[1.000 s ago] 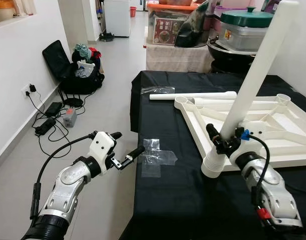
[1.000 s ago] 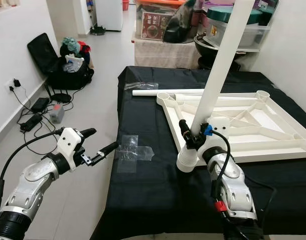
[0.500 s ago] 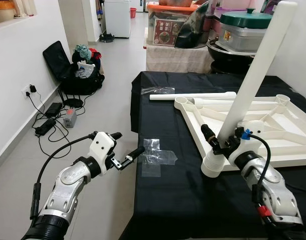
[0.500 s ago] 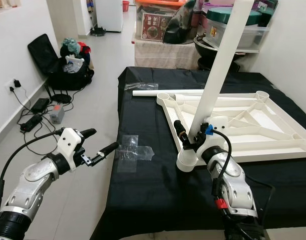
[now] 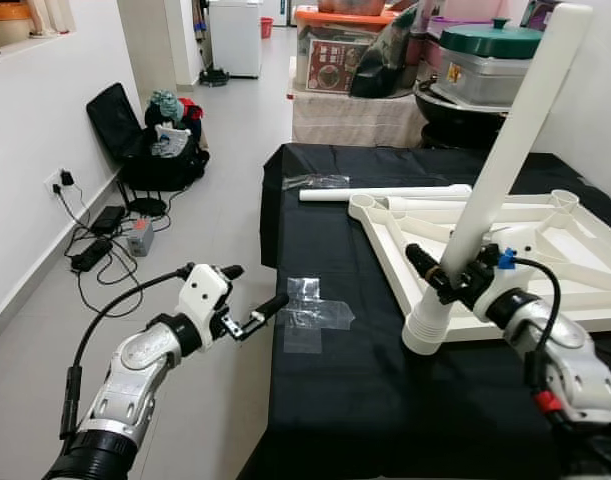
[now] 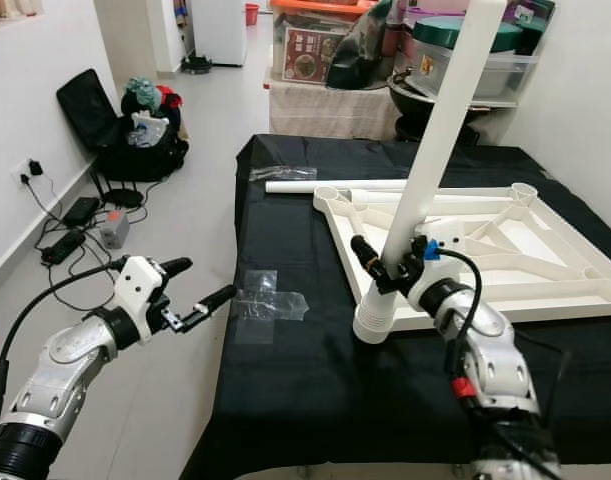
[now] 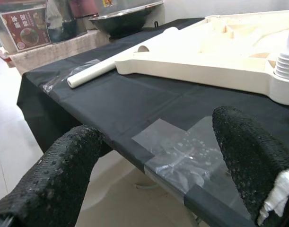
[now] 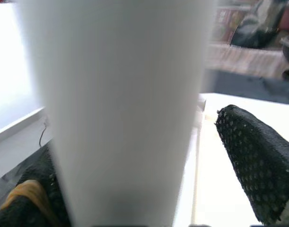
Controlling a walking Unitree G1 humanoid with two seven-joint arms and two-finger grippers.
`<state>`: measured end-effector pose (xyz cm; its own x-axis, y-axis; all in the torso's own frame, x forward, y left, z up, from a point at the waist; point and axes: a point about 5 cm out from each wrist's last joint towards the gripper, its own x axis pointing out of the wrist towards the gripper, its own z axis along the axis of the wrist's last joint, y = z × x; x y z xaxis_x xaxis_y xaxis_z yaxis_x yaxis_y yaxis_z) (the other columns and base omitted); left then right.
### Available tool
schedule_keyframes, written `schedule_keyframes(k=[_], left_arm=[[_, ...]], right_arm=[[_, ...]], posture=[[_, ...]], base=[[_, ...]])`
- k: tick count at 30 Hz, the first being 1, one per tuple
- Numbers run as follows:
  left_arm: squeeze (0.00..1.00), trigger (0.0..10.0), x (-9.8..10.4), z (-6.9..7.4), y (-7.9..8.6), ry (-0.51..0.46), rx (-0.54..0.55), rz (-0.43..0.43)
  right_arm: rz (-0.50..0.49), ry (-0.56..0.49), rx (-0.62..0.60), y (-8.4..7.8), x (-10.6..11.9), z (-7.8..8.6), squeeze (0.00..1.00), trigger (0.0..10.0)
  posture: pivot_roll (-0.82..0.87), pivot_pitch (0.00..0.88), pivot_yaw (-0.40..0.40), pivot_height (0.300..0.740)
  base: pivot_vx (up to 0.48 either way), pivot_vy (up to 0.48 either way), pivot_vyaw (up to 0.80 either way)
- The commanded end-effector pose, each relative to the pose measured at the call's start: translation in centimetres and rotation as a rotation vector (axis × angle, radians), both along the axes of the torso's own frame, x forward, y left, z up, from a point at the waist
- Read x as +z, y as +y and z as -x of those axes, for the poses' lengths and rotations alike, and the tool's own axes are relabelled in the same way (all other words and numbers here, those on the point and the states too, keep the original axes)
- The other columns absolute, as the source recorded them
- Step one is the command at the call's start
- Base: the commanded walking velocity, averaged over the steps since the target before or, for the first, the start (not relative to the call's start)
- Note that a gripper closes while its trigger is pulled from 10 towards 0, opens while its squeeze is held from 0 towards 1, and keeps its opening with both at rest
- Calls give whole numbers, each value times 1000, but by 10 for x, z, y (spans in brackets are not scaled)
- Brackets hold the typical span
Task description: Building children table
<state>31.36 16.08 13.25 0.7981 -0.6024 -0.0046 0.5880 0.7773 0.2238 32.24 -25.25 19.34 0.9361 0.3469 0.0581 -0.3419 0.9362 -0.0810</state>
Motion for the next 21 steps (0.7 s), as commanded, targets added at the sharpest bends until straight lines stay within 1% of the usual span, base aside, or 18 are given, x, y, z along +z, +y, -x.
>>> schedule_keyframes(k=[1,4,6,7,10,12,15,21], left_arm=[[0,10000,-1,1,3,4,3,-3],[0,10000,-1,1,4,5,3,-4],[0,10000,-1,2,4,6,3,-4],[0,10000,-1,2,4,6,3,-4],[0,10000,-1,3,6,7,5,-4],[0,10000,-1,3,6,7,6,-5],[0,10000,-1,3,6,7,4,-5],[0,10000,0,2,5,4,1,-6]], right_arm=[[0,-7,23,-8,3,-2,0,10000],[1,-10,42,-11,4,-3,0,10000],[-38,-21,70,-13,7,-4,0,10000],[-38,-21,70,-13,7,-4,0,10000],[-81,-30,140,-10,9,-4,0,10000],[-86,-27,174,-7,7,-3,0,10000],[-84,-21,188,-5,4,-3,0,10000],[-71,-21,205,-7,3,-7,0,10000]], posture=[[47,0,-71,740],[47,0,-71,740],[54,0,-74,740],[54,0,-74,740],[58,0,-75,740],[60,0,-75,740],[63,0,-74,740],[63,0,-75,740]], base=[[0,0,0],[0,0,0],[0,0,0],[0,0,0],[0,0,0],[0,0,0],[0,0,0],[0,0,0]])
